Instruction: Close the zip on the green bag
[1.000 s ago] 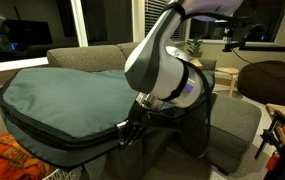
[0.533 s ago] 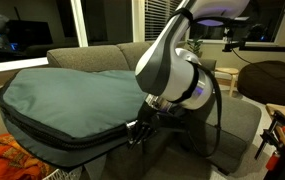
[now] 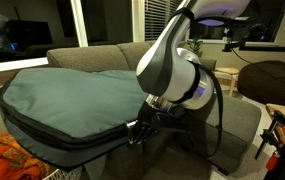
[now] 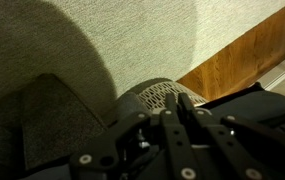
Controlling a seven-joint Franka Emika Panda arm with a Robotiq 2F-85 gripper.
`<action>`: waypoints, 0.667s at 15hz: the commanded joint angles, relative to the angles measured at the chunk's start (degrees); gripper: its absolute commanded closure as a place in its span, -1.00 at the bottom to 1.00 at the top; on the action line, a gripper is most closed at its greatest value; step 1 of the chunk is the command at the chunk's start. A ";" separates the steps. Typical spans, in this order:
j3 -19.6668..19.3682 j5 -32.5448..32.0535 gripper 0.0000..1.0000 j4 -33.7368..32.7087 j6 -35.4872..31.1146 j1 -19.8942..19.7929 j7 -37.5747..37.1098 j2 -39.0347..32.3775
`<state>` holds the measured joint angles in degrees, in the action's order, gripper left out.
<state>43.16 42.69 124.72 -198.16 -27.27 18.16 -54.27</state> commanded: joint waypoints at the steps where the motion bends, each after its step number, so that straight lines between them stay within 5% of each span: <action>1: -0.15 -2.35 0.87 5.62 0.00 -2.94 -4.11 4.13; 8: 0.13 -6.05 0.87 9.61 0.00 -7.04 -7.90 5.48; 10: -2.38 -15.62 0.87 11.92 0.69 -6.96 -17.34 7.17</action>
<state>42.80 35.47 129.88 -198.14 -32.19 11.60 -52.55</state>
